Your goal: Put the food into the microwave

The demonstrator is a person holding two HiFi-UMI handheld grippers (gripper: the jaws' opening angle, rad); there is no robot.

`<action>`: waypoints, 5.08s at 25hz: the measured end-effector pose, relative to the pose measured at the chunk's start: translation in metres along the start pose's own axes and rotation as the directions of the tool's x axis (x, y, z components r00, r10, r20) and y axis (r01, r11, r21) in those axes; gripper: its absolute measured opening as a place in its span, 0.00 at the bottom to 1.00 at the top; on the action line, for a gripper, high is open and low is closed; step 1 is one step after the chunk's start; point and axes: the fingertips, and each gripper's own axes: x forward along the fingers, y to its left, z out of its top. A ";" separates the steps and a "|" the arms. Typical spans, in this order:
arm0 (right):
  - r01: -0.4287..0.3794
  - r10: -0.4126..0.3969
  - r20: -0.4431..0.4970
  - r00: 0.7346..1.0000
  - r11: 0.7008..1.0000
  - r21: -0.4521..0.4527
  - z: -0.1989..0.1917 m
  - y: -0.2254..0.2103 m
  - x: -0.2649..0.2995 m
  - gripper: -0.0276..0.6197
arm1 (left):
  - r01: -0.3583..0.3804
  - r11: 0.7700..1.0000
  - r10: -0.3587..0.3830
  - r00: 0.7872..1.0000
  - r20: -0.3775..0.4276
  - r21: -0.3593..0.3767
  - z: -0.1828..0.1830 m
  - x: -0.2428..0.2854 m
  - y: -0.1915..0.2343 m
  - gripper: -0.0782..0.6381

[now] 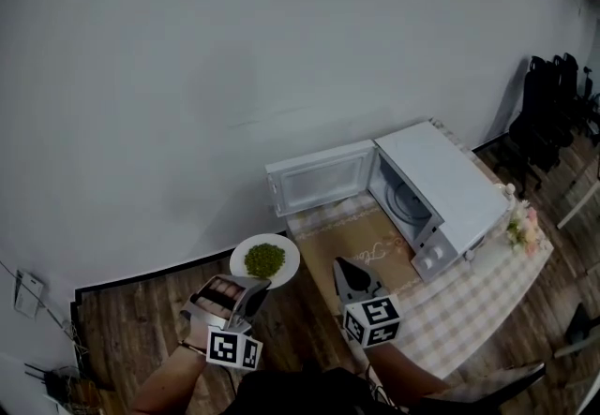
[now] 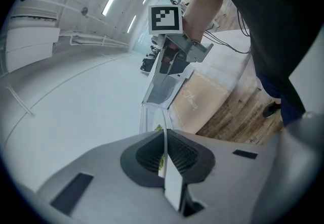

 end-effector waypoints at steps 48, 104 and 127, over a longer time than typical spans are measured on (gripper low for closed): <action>0.664 -0.668 -0.004 0.745 0.740 0.109 0.017 -0.073 -0.009 0.06 | 0.083 0.944 -0.268 0.757 0.595 0.319 0.026 0.149 0.064 0.14; 0.835 -0.837 -0.105 0.537 0.509 0.208 -0.053 -0.209 -0.071 0.06 | 0.078 0.856 -0.437 0.638 0.634 0.512 0.165 0.369 -0.008 0.14; 0.871 -0.854 -0.204 0.479 0.433 0.232 -0.097 -0.210 -0.091 0.06 | 0.084 0.848 -0.447 0.643 0.622 0.523 0.185 0.436 -0.054 0.14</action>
